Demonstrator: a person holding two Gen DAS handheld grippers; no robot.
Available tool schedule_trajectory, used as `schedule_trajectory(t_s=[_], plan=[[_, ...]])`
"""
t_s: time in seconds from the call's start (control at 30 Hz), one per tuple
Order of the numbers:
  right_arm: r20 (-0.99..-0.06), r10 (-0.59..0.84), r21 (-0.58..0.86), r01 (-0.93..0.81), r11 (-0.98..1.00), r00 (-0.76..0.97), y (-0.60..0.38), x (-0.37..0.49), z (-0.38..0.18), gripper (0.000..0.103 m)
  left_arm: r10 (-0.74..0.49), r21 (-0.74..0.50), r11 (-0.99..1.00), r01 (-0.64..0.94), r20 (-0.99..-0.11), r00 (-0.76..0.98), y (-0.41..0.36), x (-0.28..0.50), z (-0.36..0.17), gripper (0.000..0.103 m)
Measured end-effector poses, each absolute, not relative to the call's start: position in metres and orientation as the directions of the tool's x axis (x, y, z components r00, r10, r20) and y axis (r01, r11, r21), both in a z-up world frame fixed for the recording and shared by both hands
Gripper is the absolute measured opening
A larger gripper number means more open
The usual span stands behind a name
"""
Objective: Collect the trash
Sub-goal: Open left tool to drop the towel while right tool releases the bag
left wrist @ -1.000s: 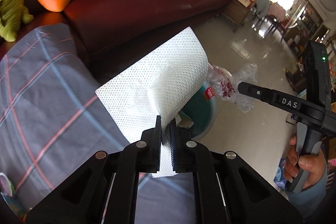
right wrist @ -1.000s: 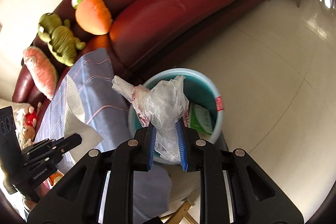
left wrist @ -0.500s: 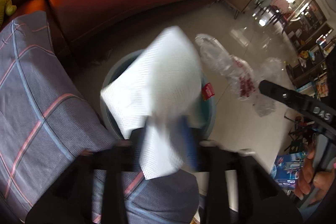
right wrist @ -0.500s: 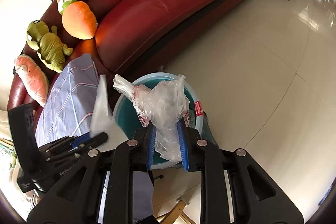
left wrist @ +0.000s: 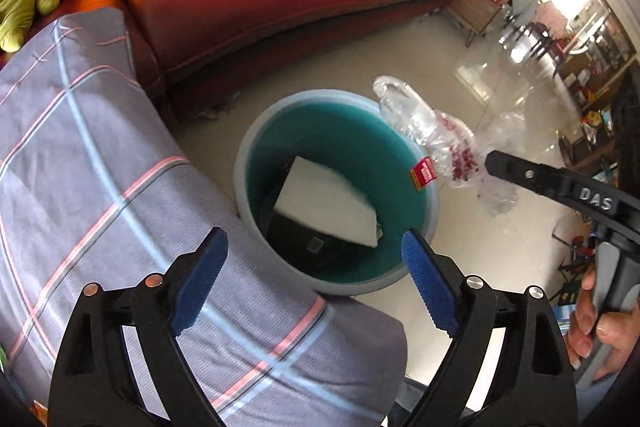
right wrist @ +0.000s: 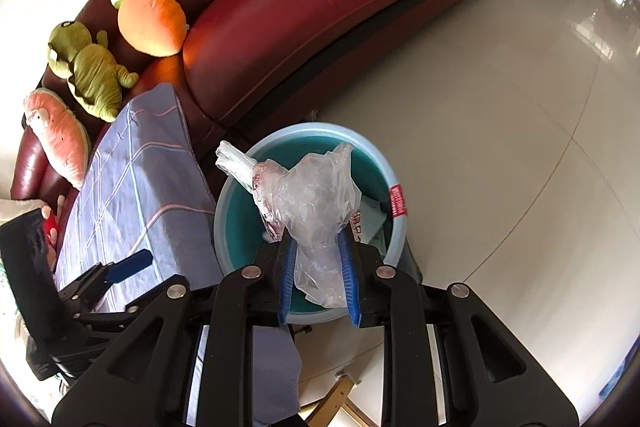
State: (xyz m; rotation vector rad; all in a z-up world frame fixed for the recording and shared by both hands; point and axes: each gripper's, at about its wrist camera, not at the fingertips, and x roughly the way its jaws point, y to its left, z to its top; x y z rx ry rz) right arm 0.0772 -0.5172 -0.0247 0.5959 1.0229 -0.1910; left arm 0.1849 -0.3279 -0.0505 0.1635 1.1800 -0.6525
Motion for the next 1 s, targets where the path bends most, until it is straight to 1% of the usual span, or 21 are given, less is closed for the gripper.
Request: schedule_trajectory(t_s=[0.07,0.1,0.13,0.17,0.2,0.27,0.33,0.4,0.67,0.7,0.73,0.77,1.0], plan=[[-0.849,0.131,0.375,0.411,0.831,0.511,-0.513,0.081,-0.027,0.026,-0.392,-0.216,0.812,0.542,-0.89,0.233,-0.317,0.183,-0.047,0.091],[-0.853,0.137,0.374,0.407,0.833,0.504,-0.51,0.083,-0.029,0.036,-0.396,-0.221,0.814,0.537,-0.887,0.236,-0.313,0.183,-0.046,0.092],[-0.856,0.14,0.372,0.406,0.835,0.497,-0.507,0.084,-0.03,0.058,-0.4,-0.226,0.818,0.529,-0.885,0.24,-0.309,0.183,-0.044,0.092],[-0.857,0.133,0.367,0.409,0.836,0.497,-0.505,0.085,-0.03,0.066,-0.401,-0.229,0.82,0.525,-0.883,0.242,-0.306,0.183,-0.043,0.092],[-0.857,0.121,0.359,0.411,0.838,0.501,-0.504,0.085,-0.03,0.068,-0.402,-0.23,0.822,0.522,-0.882,0.244,-0.304,0.183,-0.043,0.092],[-0.859,0.12,0.356,0.412,0.839,0.497,-0.501,0.085,-0.03,0.069,-0.404,-0.233,0.824,0.516,-0.881,0.247,-0.297,0.182,-0.041,0.092],[-0.863,0.12,0.355,0.421,0.835,0.49,-0.501,0.084,-0.03,0.073,-0.406,-0.237,0.825,0.514,-0.88,0.247,-0.292,0.18,-0.041,0.092],[-0.868,0.113,0.346,0.425,0.837,0.483,-0.499,0.084,-0.029,0.075,-0.41,-0.242,0.824,0.512,-0.878,0.246,-0.286,0.178,-0.04,0.093],[-0.884,0.1,0.316,0.427,0.847,0.456,-0.484,0.081,-0.025,0.076,-0.421,-0.248,0.823,0.512,-0.871,0.255,-0.264,0.167,-0.033,0.093],[-0.886,0.099,0.312,0.423,0.851,0.454,-0.479,0.081,-0.023,0.077,-0.421,-0.247,0.824,0.51,-0.869,0.259,-0.261,0.166,-0.032,0.093],[-0.886,0.098,0.309,0.421,0.853,0.453,-0.476,0.08,-0.022,0.082,-0.422,-0.248,0.826,0.506,-0.867,0.265,-0.255,0.164,-0.03,0.093],[-0.886,0.097,0.306,0.416,0.856,0.453,-0.471,0.08,-0.02,0.084,-0.423,-0.248,0.828,0.504,-0.866,0.268,-0.252,0.163,-0.028,0.093],[-0.89,0.107,0.279,0.345,0.896,0.443,-0.425,0.083,-0.01,0.084,-0.413,-0.235,0.848,0.474,-0.855,0.314,-0.212,0.149,-0.017,0.097]])
